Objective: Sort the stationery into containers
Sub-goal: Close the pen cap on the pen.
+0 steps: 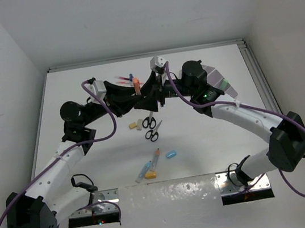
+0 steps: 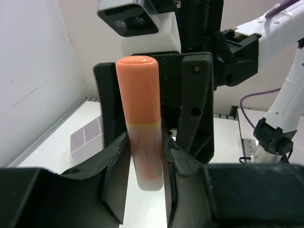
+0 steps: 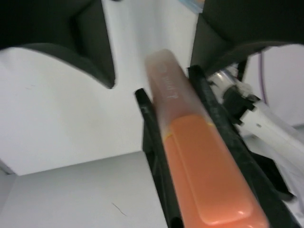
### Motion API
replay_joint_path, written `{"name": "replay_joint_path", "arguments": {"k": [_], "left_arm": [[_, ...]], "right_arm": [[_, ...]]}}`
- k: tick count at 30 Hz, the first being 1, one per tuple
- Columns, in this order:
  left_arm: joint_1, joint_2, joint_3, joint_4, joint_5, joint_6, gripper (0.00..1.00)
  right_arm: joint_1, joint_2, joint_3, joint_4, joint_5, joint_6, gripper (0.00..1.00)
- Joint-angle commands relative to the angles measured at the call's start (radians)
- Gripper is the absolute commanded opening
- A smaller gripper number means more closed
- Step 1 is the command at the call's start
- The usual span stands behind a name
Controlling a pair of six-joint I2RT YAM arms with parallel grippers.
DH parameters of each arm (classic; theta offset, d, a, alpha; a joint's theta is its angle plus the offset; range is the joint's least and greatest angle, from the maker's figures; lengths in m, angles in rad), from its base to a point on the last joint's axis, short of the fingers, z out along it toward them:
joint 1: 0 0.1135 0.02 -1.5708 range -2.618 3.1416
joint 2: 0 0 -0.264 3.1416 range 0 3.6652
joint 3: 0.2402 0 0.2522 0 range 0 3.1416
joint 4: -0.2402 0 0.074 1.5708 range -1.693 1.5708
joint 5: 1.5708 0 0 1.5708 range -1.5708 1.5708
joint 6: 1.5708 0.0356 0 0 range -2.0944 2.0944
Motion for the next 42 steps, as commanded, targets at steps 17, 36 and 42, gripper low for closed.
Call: {"name": "replay_joint_path", "arguments": {"k": [17,36,42], "left_arm": [[-0.069,-0.032,-0.026,-0.354,-0.421,0.589,0.00],[-0.089,-0.035,-0.030,-0.324,-0.443,0.566,0.00],[-0.091,-0.026,-0.024,-0.291,-0.444,0.566,0.00]], "right_arm": [[0.006,-0.140,0.207,-0.435,0.463,0.000,0.31],[0.116,-0.025,0.139,-0.151,0.755,0.158,0.46],[0.118,0.017,0.129,-0.130,0.733,0.178,0.47]]}}
